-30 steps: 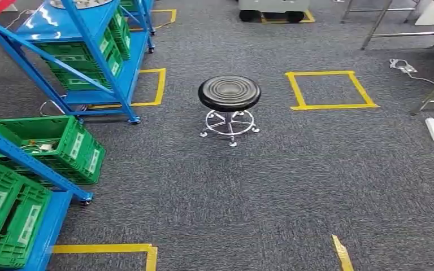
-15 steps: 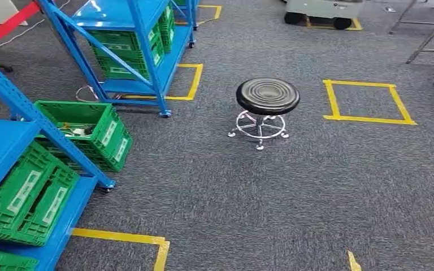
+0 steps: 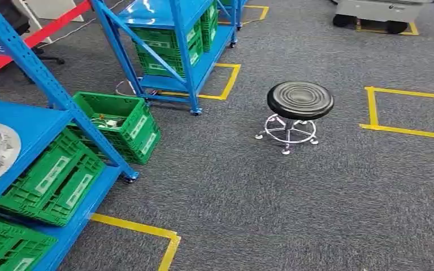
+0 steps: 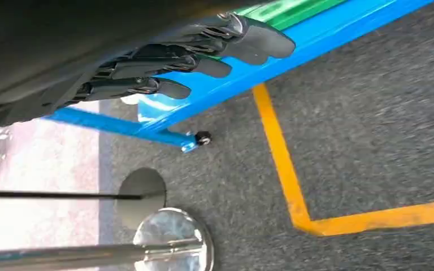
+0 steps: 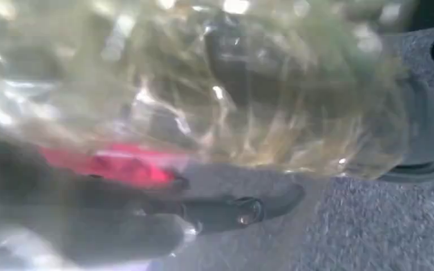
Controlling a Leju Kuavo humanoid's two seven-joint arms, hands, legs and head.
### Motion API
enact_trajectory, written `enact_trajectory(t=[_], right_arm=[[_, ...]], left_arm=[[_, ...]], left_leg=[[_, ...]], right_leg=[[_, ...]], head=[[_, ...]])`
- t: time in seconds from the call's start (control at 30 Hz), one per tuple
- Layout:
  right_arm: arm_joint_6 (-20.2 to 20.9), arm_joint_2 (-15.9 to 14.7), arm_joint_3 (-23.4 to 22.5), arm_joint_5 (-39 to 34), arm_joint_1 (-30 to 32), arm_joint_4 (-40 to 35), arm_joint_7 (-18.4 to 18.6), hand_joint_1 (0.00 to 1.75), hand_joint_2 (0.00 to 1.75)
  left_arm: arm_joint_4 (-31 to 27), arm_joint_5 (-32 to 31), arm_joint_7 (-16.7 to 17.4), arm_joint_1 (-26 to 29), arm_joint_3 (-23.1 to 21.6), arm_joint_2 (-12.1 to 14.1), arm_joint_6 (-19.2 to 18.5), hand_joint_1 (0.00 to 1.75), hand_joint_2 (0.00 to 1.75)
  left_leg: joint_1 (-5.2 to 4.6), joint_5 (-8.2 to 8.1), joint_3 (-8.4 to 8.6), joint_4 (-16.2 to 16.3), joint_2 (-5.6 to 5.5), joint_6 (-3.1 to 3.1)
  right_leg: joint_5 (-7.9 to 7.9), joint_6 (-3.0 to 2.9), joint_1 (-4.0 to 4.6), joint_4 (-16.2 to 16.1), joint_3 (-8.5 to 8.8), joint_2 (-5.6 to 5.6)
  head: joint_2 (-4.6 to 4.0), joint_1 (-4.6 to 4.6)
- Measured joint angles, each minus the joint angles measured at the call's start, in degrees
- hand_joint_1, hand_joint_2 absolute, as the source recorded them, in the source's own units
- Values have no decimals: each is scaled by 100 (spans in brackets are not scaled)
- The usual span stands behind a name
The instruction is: Take the parts from the cabinet and place them on the table.
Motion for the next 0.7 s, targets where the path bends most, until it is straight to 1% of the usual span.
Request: enact_trajectory(t=[0.03,0.07,0.1,0.13,0.17,0.2,0.27,0.3,0.33,0.37,0.4,0.43,0.47,0.5,0.53,0.57,0.6,0.63,0.67,0.7], right_arm=[[0,0,0,0,-1,0,0,0,0],[0,0,0,0,-4,0,0,0,0],[0,0,0,0,-12,0,0,0,0],[0,0,0,0,-12,0,0,0,0],[0,0,-2,0,-11,0,0,0,0],[0,0,0,0,-9,0,-2,0,0],[-4,0,-2,0,-35,0,-2,0,0],[-4,-2,-2,0,-52,0,-2,0,0],[-4,-2,0,0,-60,0,0,0,0],[-4,-2,-2,0,-49,-9,2,0,0],[-4,-4,-2,0,-40,-9,-15,0,0],[-4,-4,-2,0,-33,-9,-22,0,0],[-4,-4,0,0,-26,-9,-22,0,0],[-6,-4,0,0,-24,-9,-22,0,0],[-4,-4,2,0,-20,-9,-22,0,0],[-4,-4,4,0,-19,-9,-6,0,0],[-6,-7,7,0,-20,-9,-7,0,0],[-6,-11,7,0,-23,-9,-9,0,0],[-6,-9,5,0,-27,-9,-7,0,0],[-6,-11,2,-2,-27,-18,-50,0,0]], left_arm=[[9,0,0,5,-20,0,2,0,0],[20,0,0,7,-35,0,2,0,0],[26,0,0,4,-39,2,2,0,0],[28,0,0,-2,-44,4,2,0,0],[35,0,0,-27,-50,15,2,0,0],[35,0,-2,-55,-70,15,2,0,0],[46,0,-4,-46,-98,17,2,0,0],[48,0,-4,-41,-120,20,2,0,0],[48,0,-4,-34,-129,17,2,0,0],[48,0,-4,-42,-131,24,2,0,0],[50,-2,-4,-62,-133,20,2,0,0],[50,-2,-4,-71,-135,13,2,0,0],[50,-2,-4,-74,-135,9,2,0,0],[52,-2,-4,-72,-138,7,2,0,0],[57,0,-4,-67,-138,7,2,0,0],[57,0,-4,-67,-140,7,2,0,0],[59,0,-4,-68,-140,2,2,0,0],[59,0,-4,-70,-142,-2,2,0,0],[59,0,-4,-70,-142,0,2,0,0],[61,-2,-4,-89,-146,2,2,0,0]], left_leg=[[0,151,65,-126,5,5],[-1,415,256,-506,23,20],[-6,680,520,-1003,88,43],[-28,867,768,-1453,329,87],[-90,800,851,-1650,528,95],[-81,805,835,-1658,461,147],[-104,808,789,-1659,354,183],[-94,834,800,-1702,299,234],[-58,867,837,-1745,268,279],[-50,880,830,-1748,214,305],[-49,883,814,-1748,162,310],[-50,884,807,-1747,103,312],[-52,886,805,-1744,37,316],[-53,886,811,-1744,-20,316],[-52,885,826,-1743,-90,315],[-49,882,838,-1742,-156,309],[-43,876,856,-1740,-223,301],[-36,864,876,-1738,-289,281],[-64,852,849,-1725,-342,247],[-65,849,825,-1678,-397,223]], right_leg=[[-13,2,8,0,3,-61],[-24,4,13,0,33,-127],[-39,14,17,0,61,-182],[-54,32,29,0,91,-233],[-87,67,75,24,85,-279],[-92,90,80,30,72,-328],[-95,120,68,16,107,-444],[-111,165,69,11,135,-497],[-191,210,40,79,82,-322],[-355,230,32,315,-30,-37],[-572,243,22,733,-234,98],[-804,251,22,1265,-491,153],[-953,254,24,1725,-727,173],[-953,256,25,1930,-849,179],[-782,250,24,1821,-825,181],[-530,242,20,1474,-686,185],[-238,235,9,955,-450,219],[35,234,-16,367,-178,364],[-37,236,-40,161,-65,654],[-54,205,-52,35,-9,652]], head=[[0,0],[0,0],[0,0],[0,-2],[0,-2],[0,2],[0,2],[0,-6],[0,-7],[0,35],[0,44],[0,42],[0,41],[0,41],[0,39],[0,42],[0,39],[0,46],[0,50],[0,48]])
